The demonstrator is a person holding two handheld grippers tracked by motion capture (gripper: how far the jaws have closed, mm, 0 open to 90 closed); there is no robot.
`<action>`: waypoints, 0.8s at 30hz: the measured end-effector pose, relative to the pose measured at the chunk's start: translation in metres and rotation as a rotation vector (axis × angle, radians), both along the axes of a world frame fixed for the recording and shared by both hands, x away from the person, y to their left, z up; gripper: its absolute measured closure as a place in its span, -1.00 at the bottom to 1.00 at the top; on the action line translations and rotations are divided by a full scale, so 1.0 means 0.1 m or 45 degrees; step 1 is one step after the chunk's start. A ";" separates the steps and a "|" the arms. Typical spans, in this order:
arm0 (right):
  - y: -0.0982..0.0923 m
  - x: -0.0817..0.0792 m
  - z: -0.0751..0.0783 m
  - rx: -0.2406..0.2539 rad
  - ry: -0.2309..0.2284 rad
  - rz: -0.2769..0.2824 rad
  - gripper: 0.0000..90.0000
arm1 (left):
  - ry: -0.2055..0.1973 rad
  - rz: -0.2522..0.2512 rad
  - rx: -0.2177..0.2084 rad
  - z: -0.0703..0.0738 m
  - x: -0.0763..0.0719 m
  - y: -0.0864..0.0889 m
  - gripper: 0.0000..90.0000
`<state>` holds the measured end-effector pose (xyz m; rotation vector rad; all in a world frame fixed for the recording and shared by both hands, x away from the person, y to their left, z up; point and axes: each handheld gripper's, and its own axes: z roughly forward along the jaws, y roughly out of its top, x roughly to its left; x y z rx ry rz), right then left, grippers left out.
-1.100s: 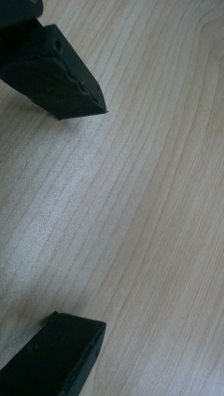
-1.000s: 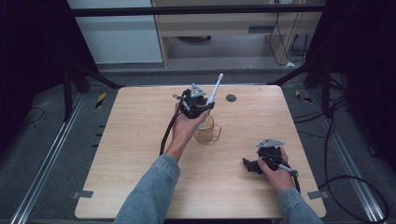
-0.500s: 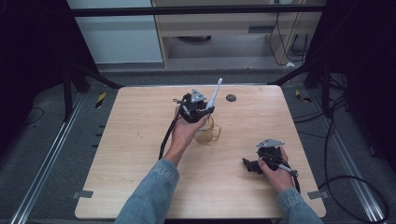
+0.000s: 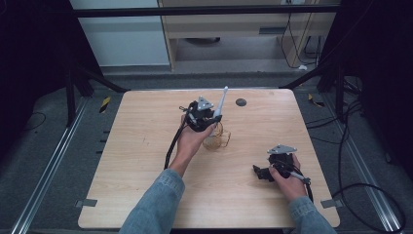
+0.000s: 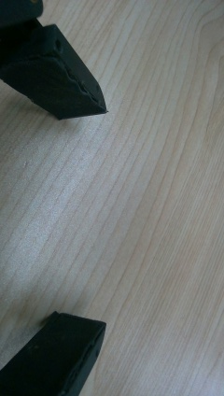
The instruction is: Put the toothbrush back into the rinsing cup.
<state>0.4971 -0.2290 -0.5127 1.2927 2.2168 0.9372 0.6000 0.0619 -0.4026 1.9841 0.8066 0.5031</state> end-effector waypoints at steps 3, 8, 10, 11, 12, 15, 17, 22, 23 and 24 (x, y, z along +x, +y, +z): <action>0.00 0.00 0.00 -0.001 0.000 -0.001 -0.99 | 0.008 0.003 0.007 0.00 0.00 0.00 0.48; 0.00 0.00 0.00 -0.001 0.000 0.000 -0.99 | 0.028 0.007 0.016 -0.03 0.01 0.00 0.48; 0.00 0.00 0.00 -0.001 0.000 0.000 -0.99 | 0.033 0.004 0.021 -0.04 0.01 0.00 0.48; 0.00 0.00 0.00 0.000 0.001 -0.001 -0.99 | 0.036 0.003 0.024 -0.05 0.01 0.00 0.48; 0.00 0.00 0.00 0.000 0.000 0.000 -0.99 | 0.042 0.002 0.029 -0.06 0.01 0.00 0.48; 0.00 0.00 0.00 0.000 0.000 0.000 -0.99 | 0.056 -0.007 0.040 -0.08 0.02 -0.02 0.48; 0.00 0.00 0.00 -0.001 0.000 -0.001 -0.99 | 0.064 -0.010 0.043 -0.09 0.02 -0.03 0.48; 0.00 0.00 0.00 0.001 0.001 -0.001 -0.99 | 0.070 -0.002 0.048 -0.12 0.03 -0.01 0.48; 0.00 0.00 0.00 0.000 0.001 0.000 -0.99 | 0.075 0.001 0.047 -0.13 0.03 -0.01 0.48; 0.00 0.00 0.00 0.000 0.000 0.000 -0.99 | 0.076 0.000 0.048 -0.13 0.03 0.00 0.48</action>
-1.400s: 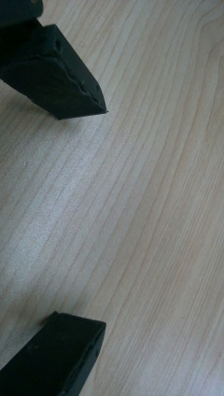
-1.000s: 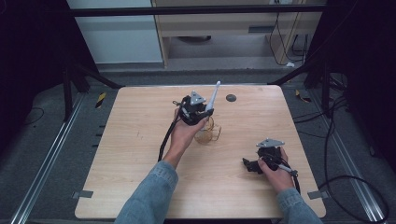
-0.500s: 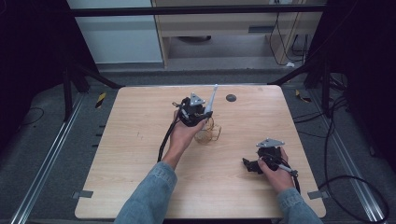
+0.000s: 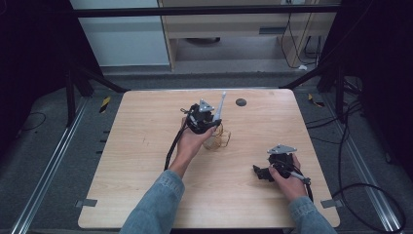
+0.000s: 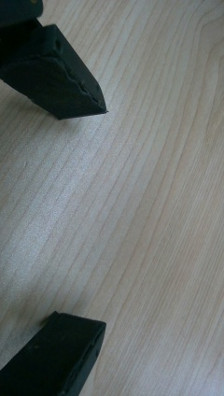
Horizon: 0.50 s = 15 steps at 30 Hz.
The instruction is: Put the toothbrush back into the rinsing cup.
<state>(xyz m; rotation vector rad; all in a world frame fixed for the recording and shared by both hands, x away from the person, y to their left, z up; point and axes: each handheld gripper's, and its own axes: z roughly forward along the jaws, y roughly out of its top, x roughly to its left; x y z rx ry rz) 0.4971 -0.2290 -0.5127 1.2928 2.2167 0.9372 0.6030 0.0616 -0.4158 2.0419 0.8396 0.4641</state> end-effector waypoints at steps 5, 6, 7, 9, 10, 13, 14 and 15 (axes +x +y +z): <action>0.00 0.00 0.00 0.001 0.000 -0.001 -0.99 | -0.004 -0.006 -0.002 -0.01 0.00 -0.01 0.48; 0.00 0.00 0.00 0.000 0.000 0.000 -0.99 | -0.005 -0.006 -0.002 -0.01 0.00 -0.01 0.48; 0.00 0.00 0.00 0.001 0.000 -0.001 -0.99 | -0.004 -0.003 -0.005 -0.01 0.00 -0.01 0.48; 0.00 0.00 0.00 0.001 0.000 0.000 -0.99 | -0.001 0.001 -0.007 -0.01 0.00 -0.01 0.47; 0.00 0.00 0.00 -0.001 0.000 -0.001 -0.99 | 0.001 0.005 -0.007 -0.01 0.01 -0.01 0.47; 0.00 0.00 0.00 0.000 0.001 0.000 -0.99 | 0.007 0.001 -0.005 -0.01 0.02 -0.02 0.47; 0.00 0.00 0.00 0.001 0.001 0.000 -0.99 | 0.008 0.001 -0.004 -0.01 0.02 -0.02 0.47; 0.00 0.00 0.00 0.001 0.000 0.000 -0.99 | 0.009 0.002 -0.006 -0.01 0.02 -0.02 0.47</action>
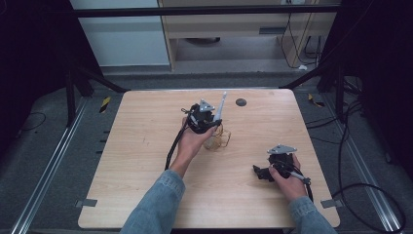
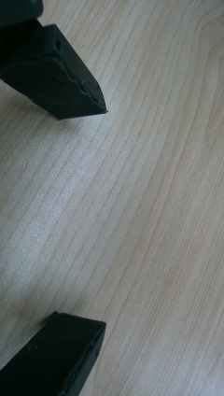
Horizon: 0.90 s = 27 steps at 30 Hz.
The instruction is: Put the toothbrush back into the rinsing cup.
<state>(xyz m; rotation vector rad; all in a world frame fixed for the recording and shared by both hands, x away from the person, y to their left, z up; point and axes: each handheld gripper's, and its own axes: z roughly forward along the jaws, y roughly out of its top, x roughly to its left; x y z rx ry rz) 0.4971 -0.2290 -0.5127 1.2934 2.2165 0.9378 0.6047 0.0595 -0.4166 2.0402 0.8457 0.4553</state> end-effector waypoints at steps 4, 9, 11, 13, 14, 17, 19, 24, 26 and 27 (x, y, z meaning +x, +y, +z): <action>0.00 0.00 0.00 0.000 0.000 0.000 -0.99 | 0.010 0.007 -0.006 0.00 0.02 0.00 0.47; 0.00 0.00 0.00 -0.001 0.000 0.000 -0.99 | 0.016 0.007 -0.001 0.00 0.03 -0.01 0.47; 0.00 0.00 0.00 0.000 0.000 0.000 -0.99 | 0.016 0.009 0.004 0.00 0.03 -0.02 0.47; 0.00 0.00 0.00 0.000 0.000 0.000 -0.99 | 0.025 0.013 0.009 0.01 0.04 -0.02 0.47; 0.00 0.00 0.00 0.000 0.000 0.000 -0.99 | 0.027 0.013 0.010 0.01 0.04 -0.02 0.47; 0.00 0.00 0.00 0.000 0.001 0.000 -0.99 | 0.037 0.015 -0.007 0.01 0.05 -0.01 0.47; 0.00 0.00 0.00 -0.001 0.000 0.001 -0.99 | 0.038 0.015 -0.006 0.01 0.05 -0.01 0.47; 0.00 0.00 0.00 -0.001 0.000 0.001 -0.99 | 0.039 0.009 -0.002 0.01 0.05 -0.02 0.47; 0.00 0.00 0.00 -0.001 0.000 0.001 -0.99 | 0.039 0.009 -0.003 0.01 0.06 -0.02 0.47; 0.00 0.00 0.00 -0.001 -0.001 0.001 -0.99 | 0.038 0.008 -0.003 0.01 0.06 -0.02 0.47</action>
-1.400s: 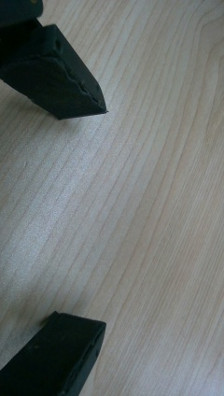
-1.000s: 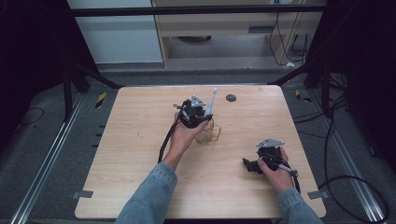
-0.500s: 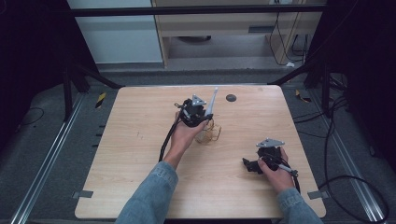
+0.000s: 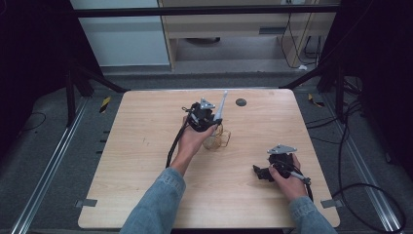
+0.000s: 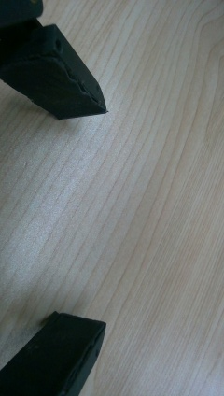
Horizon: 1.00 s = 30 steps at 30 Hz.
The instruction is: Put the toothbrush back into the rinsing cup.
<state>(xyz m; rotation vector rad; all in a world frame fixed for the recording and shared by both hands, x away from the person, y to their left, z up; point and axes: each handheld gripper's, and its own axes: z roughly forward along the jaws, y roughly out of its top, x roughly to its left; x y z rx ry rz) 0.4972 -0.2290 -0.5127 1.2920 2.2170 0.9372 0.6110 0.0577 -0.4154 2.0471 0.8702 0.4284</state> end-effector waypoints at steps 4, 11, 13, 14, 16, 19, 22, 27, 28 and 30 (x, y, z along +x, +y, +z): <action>0.00 0.00 0.00 0.001 0.001 0.000 -0.99 | -0.003 -0.008 0.004 0.00 0.01 0.00 0.46; 0.00 0.00 0.00 0.001 0.001 -0.001 -0.99 | -0.013 -0.016 -0.008 0.02 0.01 -0.01 0.44; 0.00 0.00 0.00 0.001 0.001 -0.001 -0.99 | -0.018 -0.017 -0.007 0.02 0.01 -0.01 0.42; 0.00 0.00 0.00 0.001 0.001 -0.001 -0.99 | -0.019 -0.018 -0.006 0.03 0.01 -0.01 0.41; 0.00 0.00 0.00 0.000 0.001 -0.001 -0.99 | -0.017 -0.020 -0.005 0.03 0.00 0.00 0.39; 0.00 0.00 0.00 0.000 0.001 -0.001 -0.99 | -0.018 -0.018 -0.006 0.03 0.00 0.00 0.34; 0.00 0.00 0.00 -0.001 0.001 -0.001 -0.99 | -0.035 -0.026 -0.005 0.04 -0.01 0.00 0.30; 0.00 0.00 0.00 -0.001 0.000 -0.001 -0.99 | -0.053 -0.033 -0.003 0.07 -0.04 0.02 0.18; 0.00 0.00 0.00 0.000 0.001 0.000 -0.99 | -0.056 -0.035 -0.003 0.08 -0.05 0.03 0.16; 0.00 0.00 0.00 -0.001 0.001 -0.001 -0.99 | -0.074 -0.039 0.011 0.11 -0.08 0.03 0.12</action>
